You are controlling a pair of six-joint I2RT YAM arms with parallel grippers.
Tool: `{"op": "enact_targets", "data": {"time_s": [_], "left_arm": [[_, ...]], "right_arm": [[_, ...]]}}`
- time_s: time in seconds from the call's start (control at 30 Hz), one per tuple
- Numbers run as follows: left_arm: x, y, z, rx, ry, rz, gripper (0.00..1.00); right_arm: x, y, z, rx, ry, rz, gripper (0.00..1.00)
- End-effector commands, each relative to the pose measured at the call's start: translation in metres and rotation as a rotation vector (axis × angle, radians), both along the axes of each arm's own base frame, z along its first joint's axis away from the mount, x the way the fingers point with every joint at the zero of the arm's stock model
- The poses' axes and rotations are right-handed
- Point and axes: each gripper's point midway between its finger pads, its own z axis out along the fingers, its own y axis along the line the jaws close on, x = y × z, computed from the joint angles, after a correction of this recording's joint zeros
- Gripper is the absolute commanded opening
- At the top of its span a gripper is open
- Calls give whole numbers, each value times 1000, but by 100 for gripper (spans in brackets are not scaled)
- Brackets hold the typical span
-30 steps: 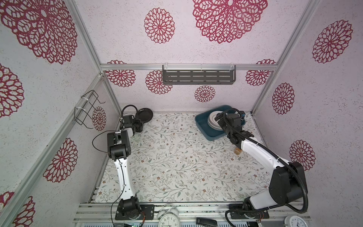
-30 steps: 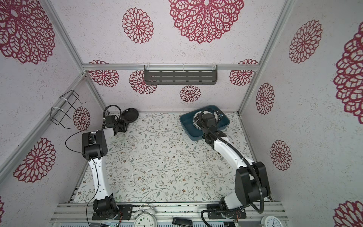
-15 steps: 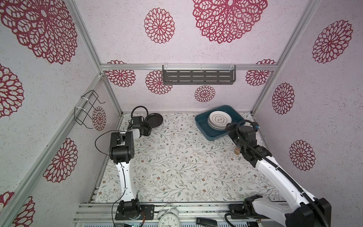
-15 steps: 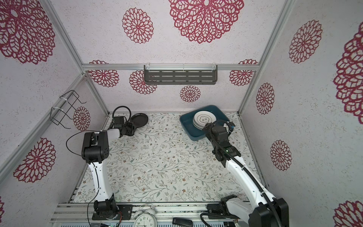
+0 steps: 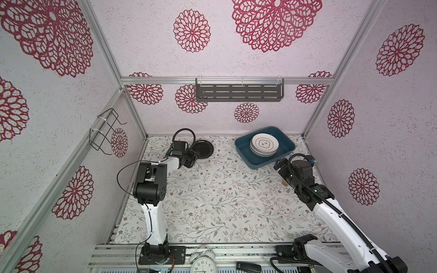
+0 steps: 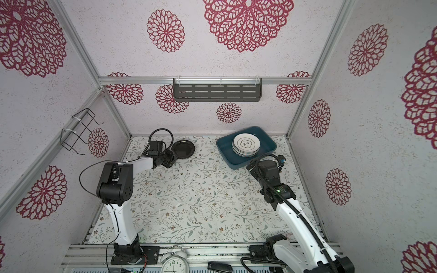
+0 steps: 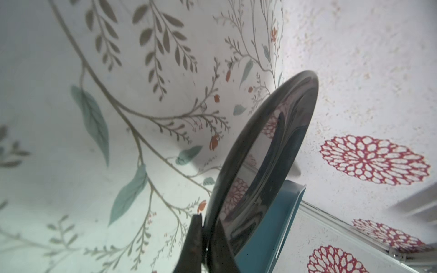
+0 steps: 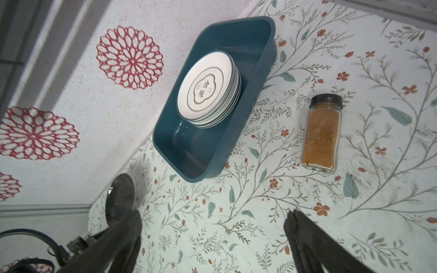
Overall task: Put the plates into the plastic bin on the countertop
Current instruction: 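Carry the black plate toward the right gripper while the right approaches it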
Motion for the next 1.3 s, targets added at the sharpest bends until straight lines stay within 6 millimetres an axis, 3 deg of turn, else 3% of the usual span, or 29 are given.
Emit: {"op": "enact_targets", "data": {"time_s": [0.0, 0.07, 0.1, 0.33, 0.57, 0.8, 1.03, 1.27], "left_arm": [[-9, -18, 27, 17, -67, -84, 0], [-19, -28, 20, 23, -41, -121, 0], [-24, -34, 31, 20, -61, -144, 0], [-55, -69, 54, 55, -104, -247, 0], [-82, -108, 86, 55, -139, -346, 0], [-97, -149, 116, 13, -196, -449, 0], [-102, -173, 128, -22, -217, -512, 0], [-106, -183, 133, -42, -227, -550, 0]], "right_arm": [[7, 10, 12, -36, -23, 84, 99], [13, 17, 11, -34, -32, 126, 99], [16, 22, 10, -29, -34, 147, 99], [38, 54, -12, 43, -13, 277, 99], [65, 108, 0, 179, -78, 504, 99], [74, 142, 6, 252, -89, 657, 90], [74, 149, 1, 259, -72, 675, 79], [77, 150, -2, 263, -59, 660, 58]]}}
